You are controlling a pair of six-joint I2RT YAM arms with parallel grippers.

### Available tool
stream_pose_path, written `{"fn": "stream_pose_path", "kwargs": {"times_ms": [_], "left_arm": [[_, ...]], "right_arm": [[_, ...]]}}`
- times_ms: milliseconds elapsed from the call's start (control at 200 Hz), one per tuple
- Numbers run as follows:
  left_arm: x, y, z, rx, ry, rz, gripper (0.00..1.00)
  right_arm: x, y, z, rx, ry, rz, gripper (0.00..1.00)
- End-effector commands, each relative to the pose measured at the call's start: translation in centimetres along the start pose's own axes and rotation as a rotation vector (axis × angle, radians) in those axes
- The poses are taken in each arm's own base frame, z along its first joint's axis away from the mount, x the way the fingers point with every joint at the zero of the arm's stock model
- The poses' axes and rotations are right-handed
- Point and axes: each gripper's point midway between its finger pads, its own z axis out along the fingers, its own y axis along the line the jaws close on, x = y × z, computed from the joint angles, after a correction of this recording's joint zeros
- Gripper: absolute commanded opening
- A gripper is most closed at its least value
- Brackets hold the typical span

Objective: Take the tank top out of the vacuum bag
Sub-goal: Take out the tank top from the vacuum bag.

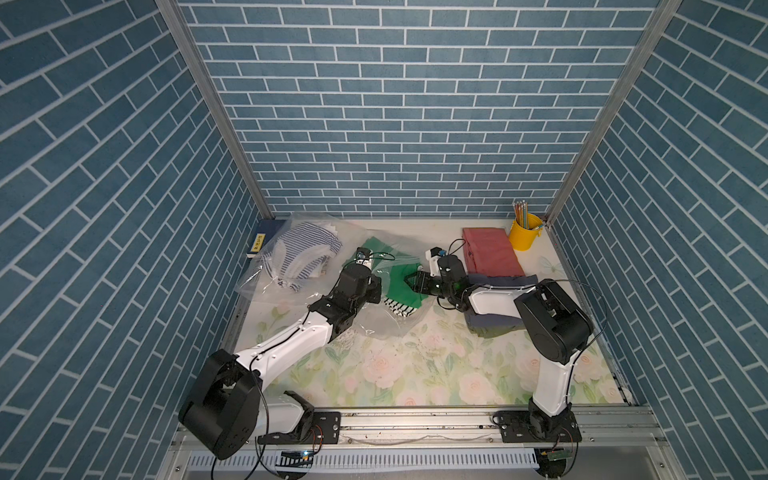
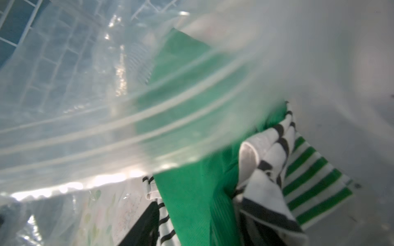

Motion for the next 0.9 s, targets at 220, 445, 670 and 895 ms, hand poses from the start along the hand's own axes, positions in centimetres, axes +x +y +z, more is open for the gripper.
{"fn": "stream_pose_path", "kwargs": {"times_ms": [220,445,670,895], "left_arm": [[-0.5,0.4,0.1,-0.011,-0.01,0.002,0.0],[-0.4,0.5,0.1,-0.02,-0.009,0.004,0.0],[-0.4,0.5,0.2,-0.015,-0.008,0.002,0.0],[-0.4,0.6,0.2,-0.02,-0.008,0.002,0.0]], "right_arm": [[1.0,-0.1,0.3,0.028,0.036,0.015,0.36],[1.2,-0.7,-0.9,0.097,0.033,0.032,0.57],[2.3,-0.3,-1.9,0.13,0.059,0.031,0.57],[3.5,0.7,-2.0,0.123,0.095,0.034,0.54]]}}
